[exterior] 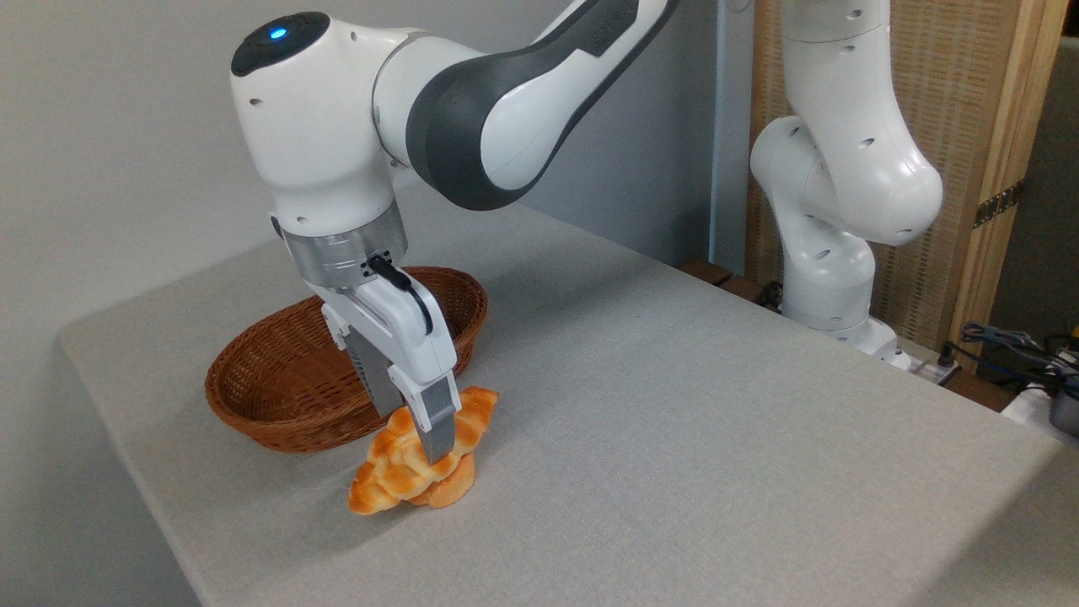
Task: Put bread into the basket
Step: 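Lower the gripper onto the twisted roll and close on it, then lift the twisted roll and carry it into the wicker basket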
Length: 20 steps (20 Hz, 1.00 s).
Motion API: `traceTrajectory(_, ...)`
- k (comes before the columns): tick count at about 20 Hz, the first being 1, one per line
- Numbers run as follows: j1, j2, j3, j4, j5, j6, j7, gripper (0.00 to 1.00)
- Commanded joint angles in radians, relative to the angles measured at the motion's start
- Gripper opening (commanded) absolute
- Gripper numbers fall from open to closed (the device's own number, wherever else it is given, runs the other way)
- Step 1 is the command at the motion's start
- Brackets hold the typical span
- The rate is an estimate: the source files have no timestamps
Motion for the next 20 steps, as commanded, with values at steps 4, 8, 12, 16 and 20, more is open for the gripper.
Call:
traceTrajectory(4, -0.002, 0.017, -0.016, 0.003, 0.008, -0.030, -0.006, 1.00)
traceTrajectory(8, -0.004, 0.022, -0.016, 0.004, 0.010, -0.029, -0.003, 0.79)
traceTrajectory(12, 0.000, 0.014, -0.014, 0.008, 0.010, -0.029, 0.031, 0.36)
traceTrajectory(16, 0.001, 0.011, -0.011, 0.012, 0.008, -0.029, 0.034, 0.36)
traceTrajectory(20, 0.001, 0.011, -0.010, 0.014, 0.008, -0.029, 0.034, 0.36)
